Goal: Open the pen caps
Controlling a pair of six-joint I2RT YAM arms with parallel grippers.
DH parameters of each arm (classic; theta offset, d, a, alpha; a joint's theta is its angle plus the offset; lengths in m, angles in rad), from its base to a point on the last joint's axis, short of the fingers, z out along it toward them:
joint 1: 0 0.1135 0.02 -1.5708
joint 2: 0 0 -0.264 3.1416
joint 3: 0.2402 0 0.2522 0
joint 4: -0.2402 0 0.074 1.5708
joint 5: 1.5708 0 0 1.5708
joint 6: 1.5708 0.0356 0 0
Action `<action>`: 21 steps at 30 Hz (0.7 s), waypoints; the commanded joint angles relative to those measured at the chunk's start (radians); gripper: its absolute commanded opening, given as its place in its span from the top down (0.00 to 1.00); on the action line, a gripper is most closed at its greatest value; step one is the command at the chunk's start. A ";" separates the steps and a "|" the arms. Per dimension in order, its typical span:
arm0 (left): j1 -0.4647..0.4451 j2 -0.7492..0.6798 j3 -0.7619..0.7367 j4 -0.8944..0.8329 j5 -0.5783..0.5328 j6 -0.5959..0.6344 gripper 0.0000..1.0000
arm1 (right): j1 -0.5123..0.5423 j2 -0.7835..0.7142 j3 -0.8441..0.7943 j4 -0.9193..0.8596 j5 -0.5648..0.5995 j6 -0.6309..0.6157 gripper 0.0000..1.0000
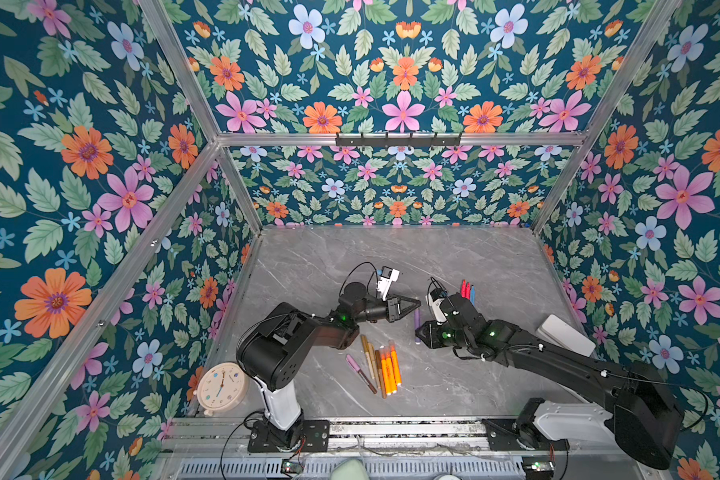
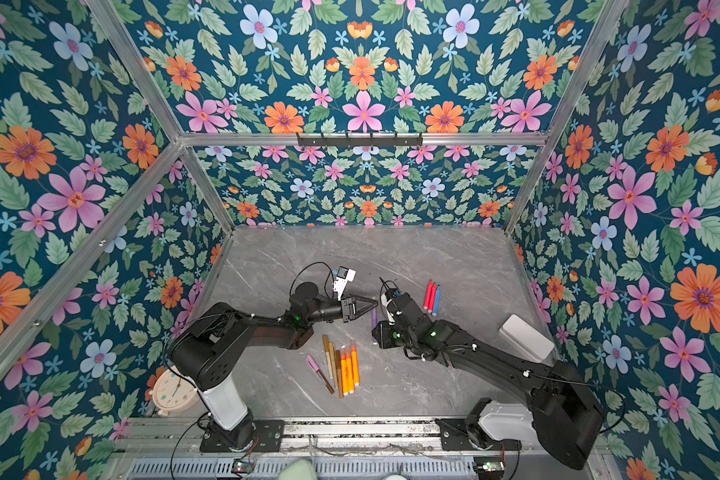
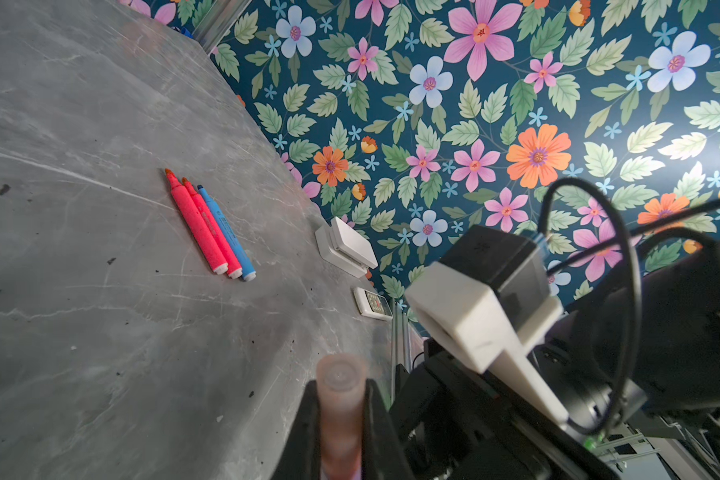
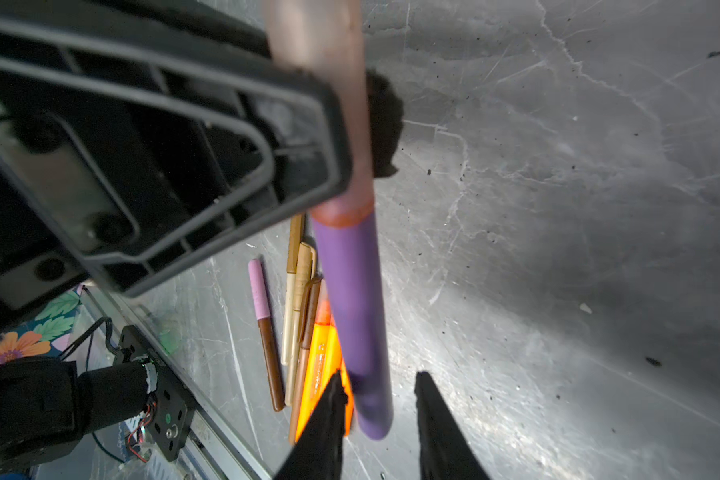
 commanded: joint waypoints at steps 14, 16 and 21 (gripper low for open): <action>0.001 -0.011 0.002 0.005 0.011 0.019 1.00 | -0.029 0.113 0.051 0.064 -0.081 0.015 0.69; 0.001 -0.022 -0.001 0.005 0.011 0.018 1.00 | -0.030 0.123 0.054 0.067 -0.088 0.017 0.81; 0.010 -0.055 -0.028 -0.003 -0.035 0.037 1.00 | -0.027 0.143 0.018 0.142 -0.139 0.044 1.00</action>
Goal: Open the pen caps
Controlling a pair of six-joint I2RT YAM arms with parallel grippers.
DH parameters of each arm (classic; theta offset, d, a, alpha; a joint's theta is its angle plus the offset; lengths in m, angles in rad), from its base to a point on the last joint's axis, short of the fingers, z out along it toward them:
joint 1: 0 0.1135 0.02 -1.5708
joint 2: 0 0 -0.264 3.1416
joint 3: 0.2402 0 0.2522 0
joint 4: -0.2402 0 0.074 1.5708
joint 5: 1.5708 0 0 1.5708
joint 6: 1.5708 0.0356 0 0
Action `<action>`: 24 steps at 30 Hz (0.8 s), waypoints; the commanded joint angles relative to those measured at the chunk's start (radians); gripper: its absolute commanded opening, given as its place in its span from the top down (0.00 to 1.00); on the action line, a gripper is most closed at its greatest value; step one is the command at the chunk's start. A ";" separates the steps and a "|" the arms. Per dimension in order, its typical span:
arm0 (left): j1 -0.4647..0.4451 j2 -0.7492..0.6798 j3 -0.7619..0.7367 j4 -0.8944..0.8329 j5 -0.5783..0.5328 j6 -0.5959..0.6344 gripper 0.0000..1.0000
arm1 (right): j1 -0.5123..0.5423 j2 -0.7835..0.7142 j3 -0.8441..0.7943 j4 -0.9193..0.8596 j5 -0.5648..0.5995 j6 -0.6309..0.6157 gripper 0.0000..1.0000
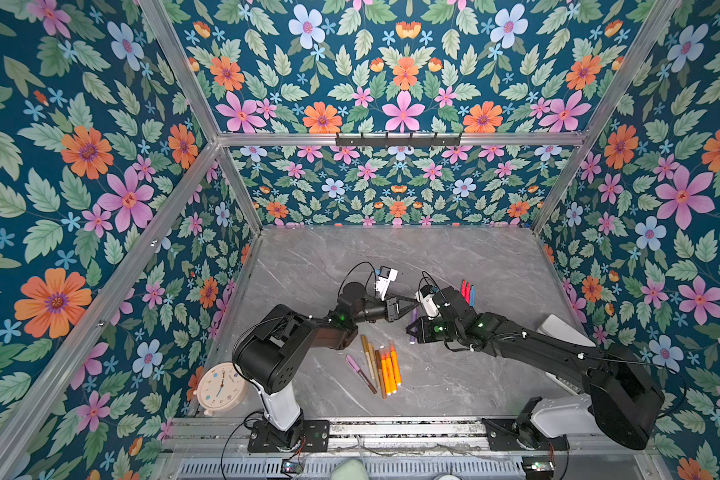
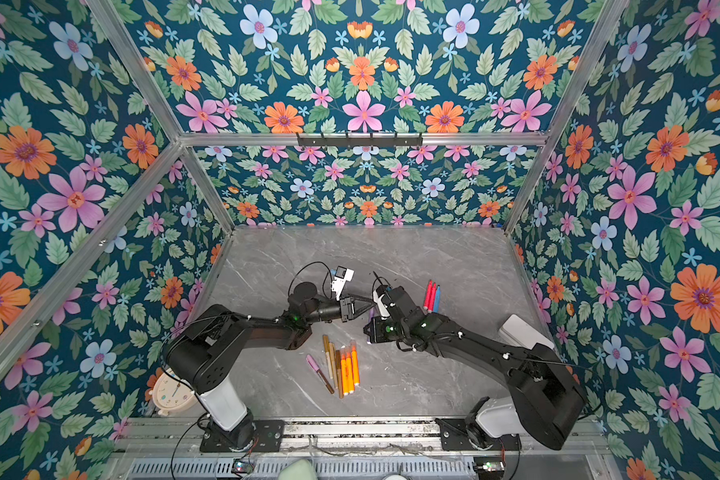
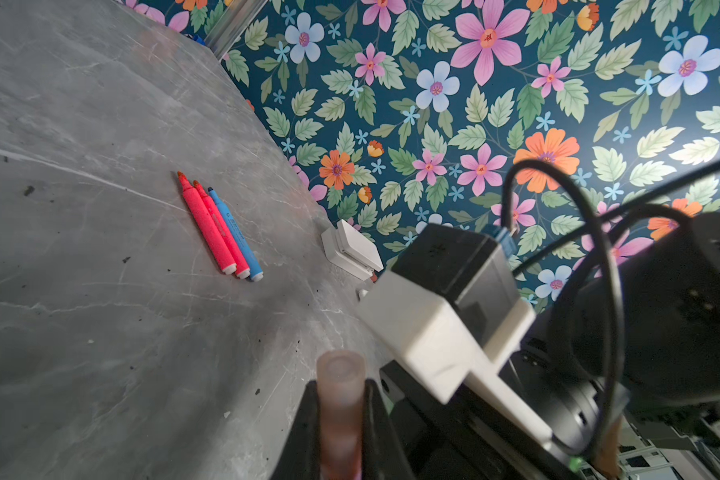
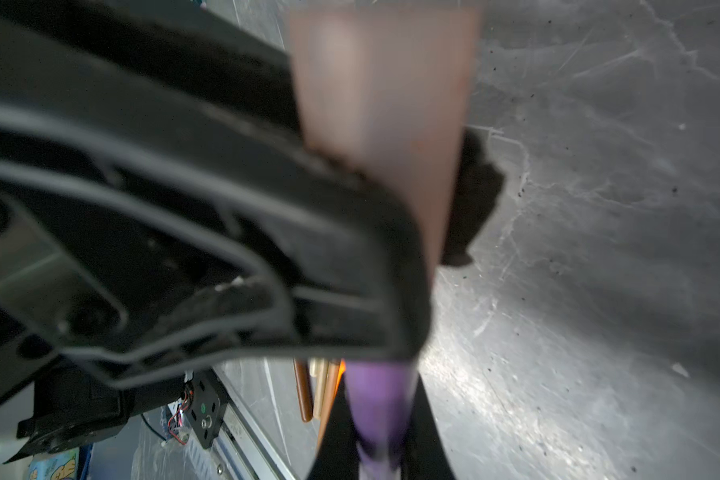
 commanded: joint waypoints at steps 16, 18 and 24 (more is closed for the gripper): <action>0.200 -0.114 -0.114 0.038 -0.071 0.005 1.00 | 0.143 0.051 -0.133 0.103 0.030 0.109 1.00; 0.202 -0.121 -0.116 0.029 -0.074 0.012 1.00 | 0.145 0.048 -0.140 0.106 0.030 0.114 1.00; 0.203 -0.113 -0.117 0.040 -0.080 0.006 1.00 | 0.155 0.042 -0.156 0.121 0.032 0.131 1.00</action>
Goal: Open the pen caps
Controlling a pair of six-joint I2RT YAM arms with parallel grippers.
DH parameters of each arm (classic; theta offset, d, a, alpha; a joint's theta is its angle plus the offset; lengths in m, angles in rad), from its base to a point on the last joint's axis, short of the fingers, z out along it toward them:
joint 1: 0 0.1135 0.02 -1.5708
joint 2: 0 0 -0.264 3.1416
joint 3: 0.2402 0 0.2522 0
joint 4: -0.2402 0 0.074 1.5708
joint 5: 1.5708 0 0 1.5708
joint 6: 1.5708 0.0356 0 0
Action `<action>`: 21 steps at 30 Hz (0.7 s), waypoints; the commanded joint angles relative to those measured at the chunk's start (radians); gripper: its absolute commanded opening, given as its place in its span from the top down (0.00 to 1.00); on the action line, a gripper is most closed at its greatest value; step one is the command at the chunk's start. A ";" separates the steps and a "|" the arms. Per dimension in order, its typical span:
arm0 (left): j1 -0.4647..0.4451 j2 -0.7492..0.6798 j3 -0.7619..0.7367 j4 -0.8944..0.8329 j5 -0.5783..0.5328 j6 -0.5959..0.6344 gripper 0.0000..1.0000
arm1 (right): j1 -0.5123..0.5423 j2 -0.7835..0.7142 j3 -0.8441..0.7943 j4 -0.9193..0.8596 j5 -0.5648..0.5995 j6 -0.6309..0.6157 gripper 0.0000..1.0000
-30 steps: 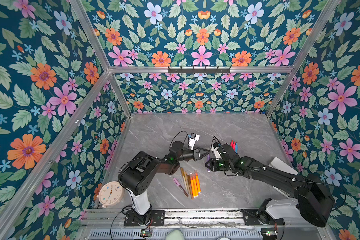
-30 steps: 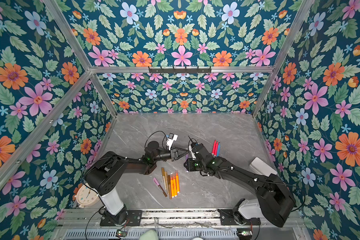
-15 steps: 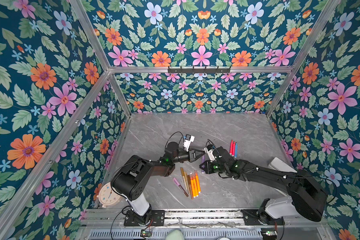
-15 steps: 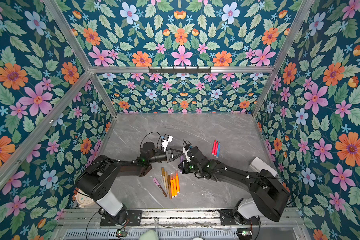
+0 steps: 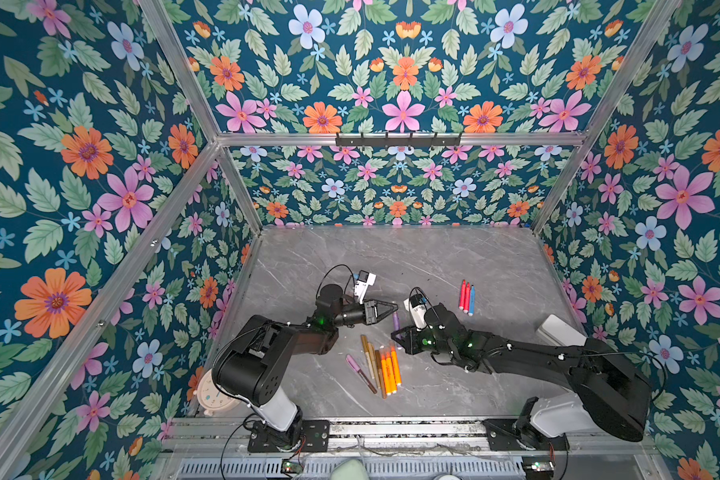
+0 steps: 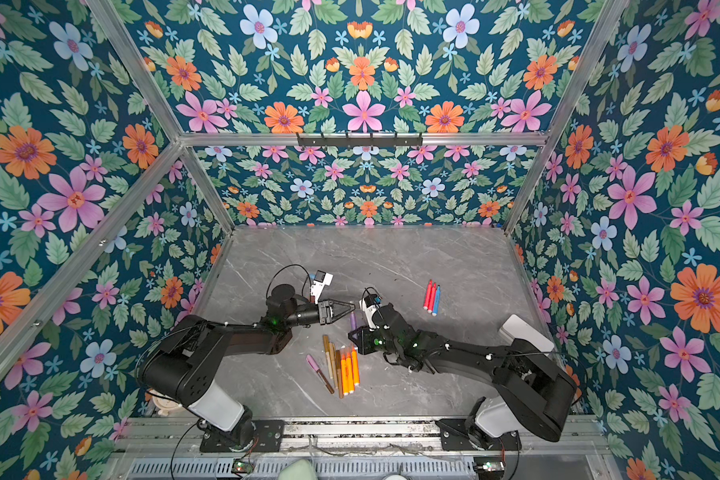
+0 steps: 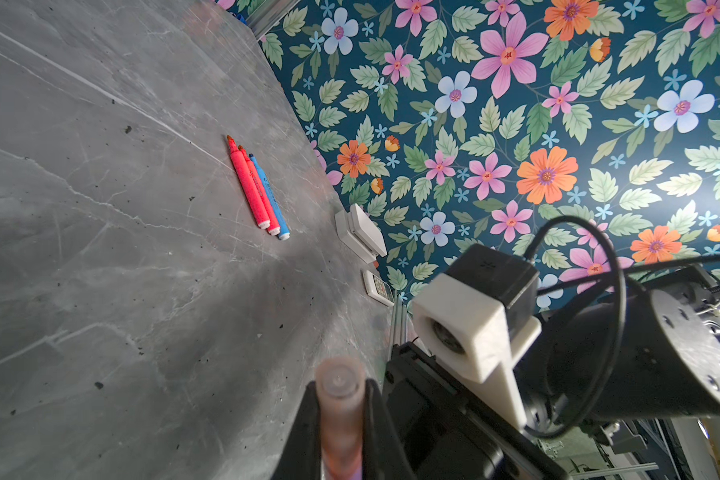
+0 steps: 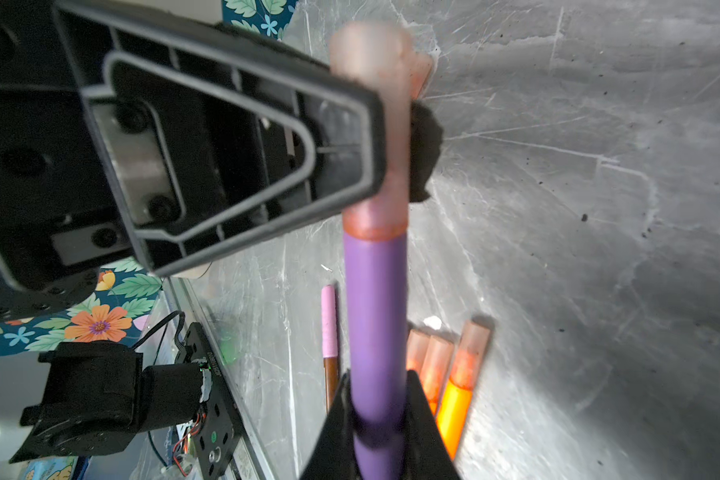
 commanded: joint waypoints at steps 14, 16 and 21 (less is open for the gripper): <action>0.058 -0.043 -0.053 0.152 -0.307 0.019 1.00 | 0.058 0.038 -0.030 -0.176 -0.063 0.088 1.00; 0.060 -0.053 -0.061 0.154 -0.320 0.019 1.00 | 0.058 0.031 -0.030 -0.183 -0.061 0.086 1.00; 0.067 -0.081 -0.083 0.148 -0.357 0.031 1.00 | 0.056 0.020 -0.042 -0.185 -0.055 0.091 1.00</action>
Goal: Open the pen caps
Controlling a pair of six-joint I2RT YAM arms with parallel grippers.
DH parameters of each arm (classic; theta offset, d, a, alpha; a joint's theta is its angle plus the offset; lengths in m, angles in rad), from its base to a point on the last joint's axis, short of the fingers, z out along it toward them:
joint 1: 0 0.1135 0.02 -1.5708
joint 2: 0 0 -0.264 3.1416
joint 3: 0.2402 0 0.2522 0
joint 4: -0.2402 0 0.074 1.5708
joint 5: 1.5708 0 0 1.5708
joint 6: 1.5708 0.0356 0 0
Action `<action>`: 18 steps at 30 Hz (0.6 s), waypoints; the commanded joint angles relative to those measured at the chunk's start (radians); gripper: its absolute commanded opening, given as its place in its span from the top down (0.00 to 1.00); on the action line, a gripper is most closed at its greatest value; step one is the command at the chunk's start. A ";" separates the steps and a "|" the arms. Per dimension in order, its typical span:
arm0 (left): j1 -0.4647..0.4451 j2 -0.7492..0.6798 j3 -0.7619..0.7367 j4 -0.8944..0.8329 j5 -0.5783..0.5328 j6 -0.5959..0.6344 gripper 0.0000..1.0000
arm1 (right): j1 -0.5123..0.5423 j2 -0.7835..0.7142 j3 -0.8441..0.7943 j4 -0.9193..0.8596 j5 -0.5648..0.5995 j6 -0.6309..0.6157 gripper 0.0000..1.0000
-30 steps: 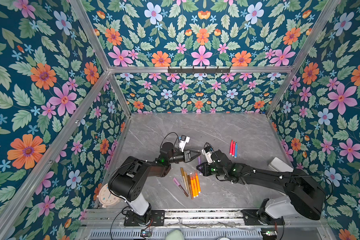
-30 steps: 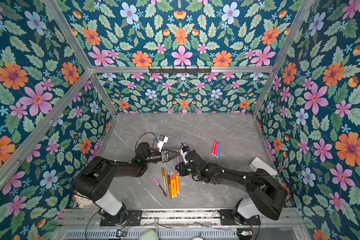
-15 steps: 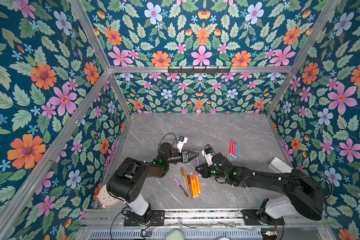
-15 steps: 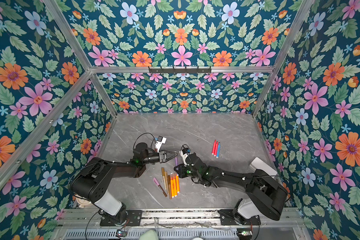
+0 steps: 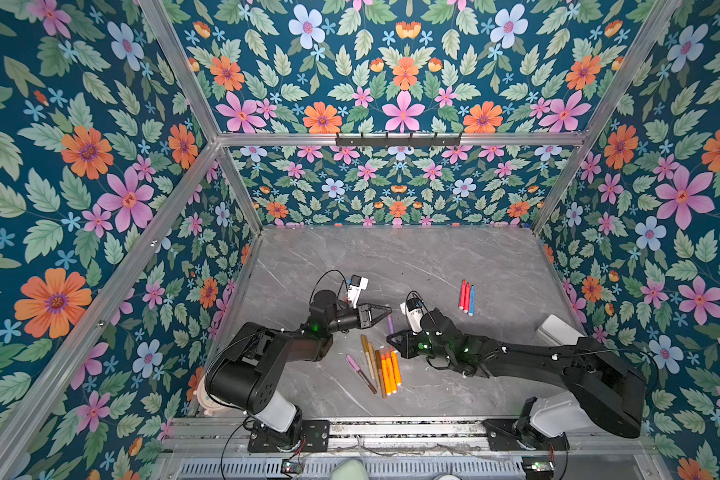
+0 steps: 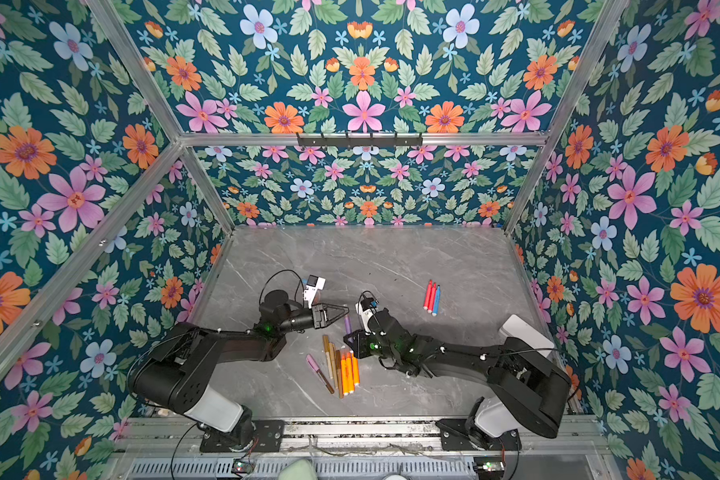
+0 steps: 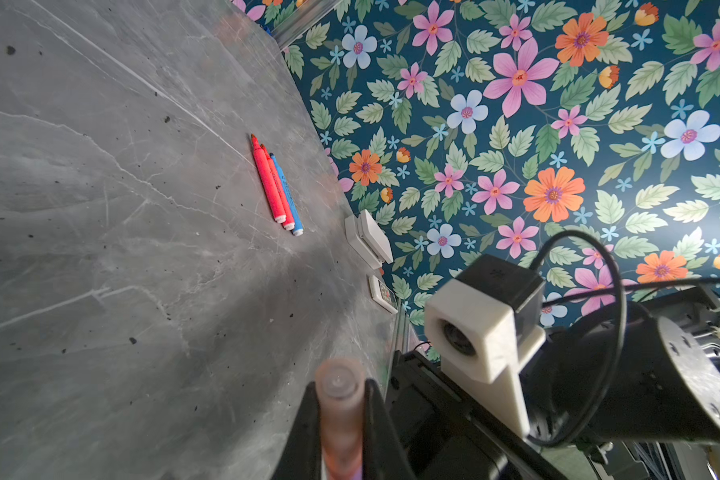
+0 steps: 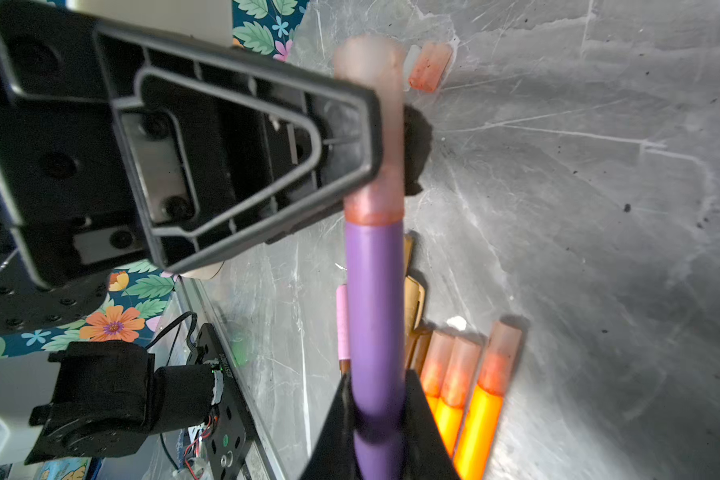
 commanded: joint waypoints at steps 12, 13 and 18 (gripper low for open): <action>0.037 -0.093 -0.023 0.062 -0.418 0.107 1.00 | 0.012 0.018 -0.055 -0.196 -0.097 0.078 1.00; 0.038 -0.095 -0.024 0.056 -0.422 0.111 1.00 | 0.013 0.019 -0.057 -0.193 -0.097 0.079 1.00; 0.038 -0.094 -0.024 0.051 -0.429 0.111 1.00 | 0.022 0.022 -0.072 -0.176 -0.096 0.090 1.00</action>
